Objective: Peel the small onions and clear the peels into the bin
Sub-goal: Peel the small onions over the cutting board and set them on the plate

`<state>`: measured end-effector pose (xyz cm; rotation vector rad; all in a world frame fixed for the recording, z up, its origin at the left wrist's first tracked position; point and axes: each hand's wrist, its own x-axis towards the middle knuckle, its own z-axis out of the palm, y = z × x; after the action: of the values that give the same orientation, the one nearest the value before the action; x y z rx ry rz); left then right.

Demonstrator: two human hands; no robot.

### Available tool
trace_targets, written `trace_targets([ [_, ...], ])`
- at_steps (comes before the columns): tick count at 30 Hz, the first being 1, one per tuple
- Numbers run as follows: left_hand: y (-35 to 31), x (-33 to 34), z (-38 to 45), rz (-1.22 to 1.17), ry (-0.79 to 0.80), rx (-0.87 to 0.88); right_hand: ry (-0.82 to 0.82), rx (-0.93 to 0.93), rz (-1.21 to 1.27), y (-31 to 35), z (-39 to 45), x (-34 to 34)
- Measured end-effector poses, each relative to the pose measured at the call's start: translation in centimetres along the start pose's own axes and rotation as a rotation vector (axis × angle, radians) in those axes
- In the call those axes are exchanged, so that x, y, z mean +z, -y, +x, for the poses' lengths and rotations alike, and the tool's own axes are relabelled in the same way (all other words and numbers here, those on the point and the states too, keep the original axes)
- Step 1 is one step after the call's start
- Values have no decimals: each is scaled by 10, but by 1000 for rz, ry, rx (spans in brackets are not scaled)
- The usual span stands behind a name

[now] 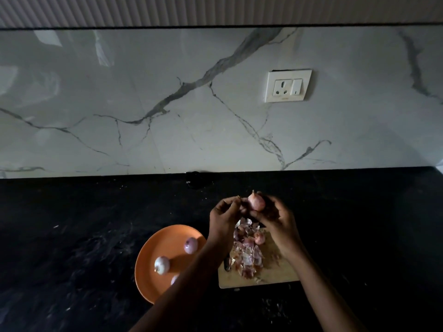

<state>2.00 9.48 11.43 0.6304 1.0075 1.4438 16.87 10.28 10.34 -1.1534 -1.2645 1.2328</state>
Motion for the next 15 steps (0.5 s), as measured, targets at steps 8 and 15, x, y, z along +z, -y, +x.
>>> trace_targets([
  [8,16,-22,4,-66,-138,-127,-55,70,247,0,-3,-2],
  [15,37,-58,1,890,39,-69,-5,163,219,-15,-5,-9],
])
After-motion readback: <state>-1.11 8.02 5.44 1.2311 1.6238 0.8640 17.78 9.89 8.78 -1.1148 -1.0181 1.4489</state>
